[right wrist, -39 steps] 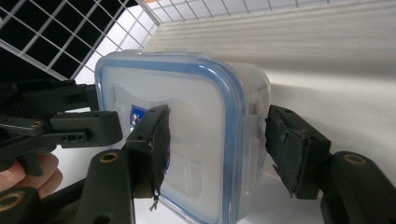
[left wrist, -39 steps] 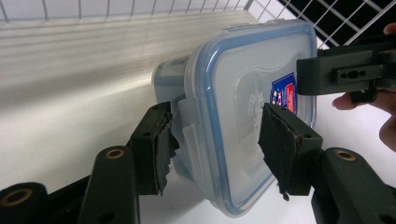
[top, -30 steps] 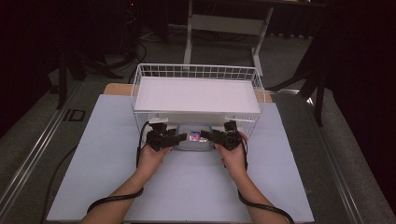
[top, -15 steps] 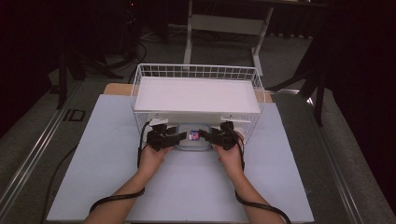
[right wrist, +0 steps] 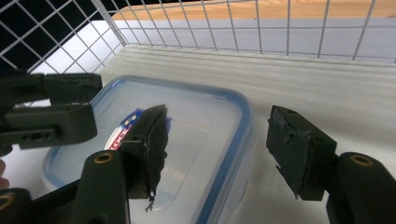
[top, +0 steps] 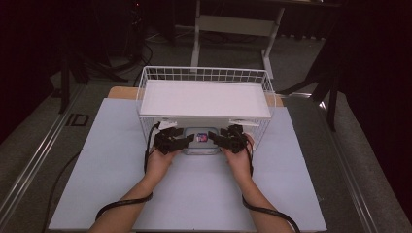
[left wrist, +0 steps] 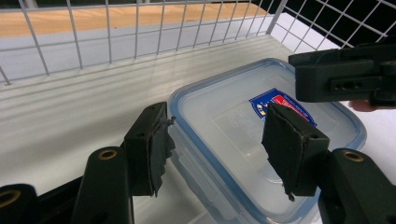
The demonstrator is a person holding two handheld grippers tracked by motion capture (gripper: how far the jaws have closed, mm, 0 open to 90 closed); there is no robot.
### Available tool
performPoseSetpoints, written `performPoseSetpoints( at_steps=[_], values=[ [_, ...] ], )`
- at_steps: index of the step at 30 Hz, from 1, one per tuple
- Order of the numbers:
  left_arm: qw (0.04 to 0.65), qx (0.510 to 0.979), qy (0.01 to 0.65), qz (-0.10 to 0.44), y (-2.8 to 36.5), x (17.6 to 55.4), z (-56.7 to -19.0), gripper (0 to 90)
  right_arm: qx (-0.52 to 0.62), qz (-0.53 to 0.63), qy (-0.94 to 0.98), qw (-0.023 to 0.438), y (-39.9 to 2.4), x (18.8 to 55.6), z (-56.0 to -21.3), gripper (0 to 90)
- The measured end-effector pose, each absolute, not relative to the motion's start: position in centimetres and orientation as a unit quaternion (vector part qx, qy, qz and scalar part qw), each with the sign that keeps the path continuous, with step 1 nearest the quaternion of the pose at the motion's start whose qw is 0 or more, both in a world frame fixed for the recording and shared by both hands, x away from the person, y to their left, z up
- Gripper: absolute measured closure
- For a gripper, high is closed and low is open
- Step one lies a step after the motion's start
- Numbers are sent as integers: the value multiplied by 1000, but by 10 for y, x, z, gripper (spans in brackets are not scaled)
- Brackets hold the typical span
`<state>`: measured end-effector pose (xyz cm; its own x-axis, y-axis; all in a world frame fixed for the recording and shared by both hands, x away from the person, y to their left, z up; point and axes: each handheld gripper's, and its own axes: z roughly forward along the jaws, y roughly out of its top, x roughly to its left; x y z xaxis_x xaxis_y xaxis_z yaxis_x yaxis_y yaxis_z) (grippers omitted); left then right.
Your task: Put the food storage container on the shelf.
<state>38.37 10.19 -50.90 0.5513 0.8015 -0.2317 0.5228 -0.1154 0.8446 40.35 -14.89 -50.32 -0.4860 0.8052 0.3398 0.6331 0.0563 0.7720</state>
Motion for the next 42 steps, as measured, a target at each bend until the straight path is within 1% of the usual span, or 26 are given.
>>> performPoseSetpoints(
  at_steps=[2, 6, 7, 9, 12, 14, 15, 16, 17, 19, 20, 21, 23, 24, 25, 26, 27, 29, 30, 32, 35, 37, 39, 42],
  values=[
    [484, 734, 452, 149, 101, 383, -508, 425, 487, 471, 727, 113, -148, 401, -503, 376],
    [493, 720, 463, 158, 103, 380, -505, 422, 465, 479, 733, 128, -147, 393, -498, 365],
    [496, 721, 456, 163, 106, 380, -504, 412, 464, 483, 731, 133, -148, 390, -496, 365],
    [497, 723, 450, 165, 108, 380, -502, 410, 458, 491, 730, 124, -150, 387, -493, 368],
    [499, 724, 446, 166, 110, 375, -499, 404, 448, 496, 733, 127, -151, 379, -490, 372],
    [503, 719, 453, 159, 111, 367, -498, 373, 446, 500, 731, 126, -153, 372, -489, 383],
    [507, 726, 438, 156, 114, 365, -498, 359, 443, 499, 734, 125, -153, 369, -488, 383],
    [511, 729, 429, 154, 116, 361, -497, 318, 439, 497, 738, 127, -152, 365, -487, 385],
    [511, 729, 427, 158, 117, 358, -497, 307, 438, 495, 741, 122, -151, 362, -487, 415],
    [529, 724, 414, 155, 121, 350, -497, 306, 437, 492, 744, 120, -149, 356, -486, 426],
    [530, 725, 412, 156, 121, 348, -496, 287, 432, 489, 749, 118, -147, 352, -486, 453],
    [530, 727, 406, 162, 122, 345, -496, 242, 430, 485, 752, 119, -146, 350, -486, 505],
    [523, 731, 401, 175, 123, 339, -494, 146, 424, 481, 758, 120, -142, 344, -486, 533],
    [521, 733, 401, 175, 125, 336, -492, 116, 422, 480, 760, 119, -140, 340, -486, 581],
    [520, 734, 402, 171, 126, 332, -491, 60, 417, 479, 763, 119, -138, 338, -487, 635],
    [517, 738, 401, 167, 129, 329, -490, 11, 415, 480, 763, 120, -136, 333, -488, 664],
    [520, 736, 400, 165, 131, 325, -490, 10, 413, 483, 763, 118, -134, 330, -489, 725],
    [524, 739, 390, 165, 136, 316, -489, 11, 399, 479, 773, 119, -130, 325, -492, 876],
    [520, 742, 387, 171, 138, 310, -490, 11, 391, 474, 779, 124, -127, 323, -494, 899],
    [514, 749, 381, 174, 143, 298, -493, 10, 389, 468, 785, 117, -123, 321, -499, 900],
    [496, 754, 382, 200, 146, 284, -501, 11, 394, 459, 787, 116, -120, 323, -506, 900],
    [484, 758, 388, 202, 148, 279, -505, 11, 398, 453, 789, 118, -119, 325, -511, 900],
    [487, 757, 391, 193, 150, 276, -509, 10, 399, 448, 791, 115, -117, 327, -514, 900],
    [481, 759, 390, 199, 153, 274, -512, 11, 401, 442, 794, 118, -114, 329, -518, 900]
  ],
)
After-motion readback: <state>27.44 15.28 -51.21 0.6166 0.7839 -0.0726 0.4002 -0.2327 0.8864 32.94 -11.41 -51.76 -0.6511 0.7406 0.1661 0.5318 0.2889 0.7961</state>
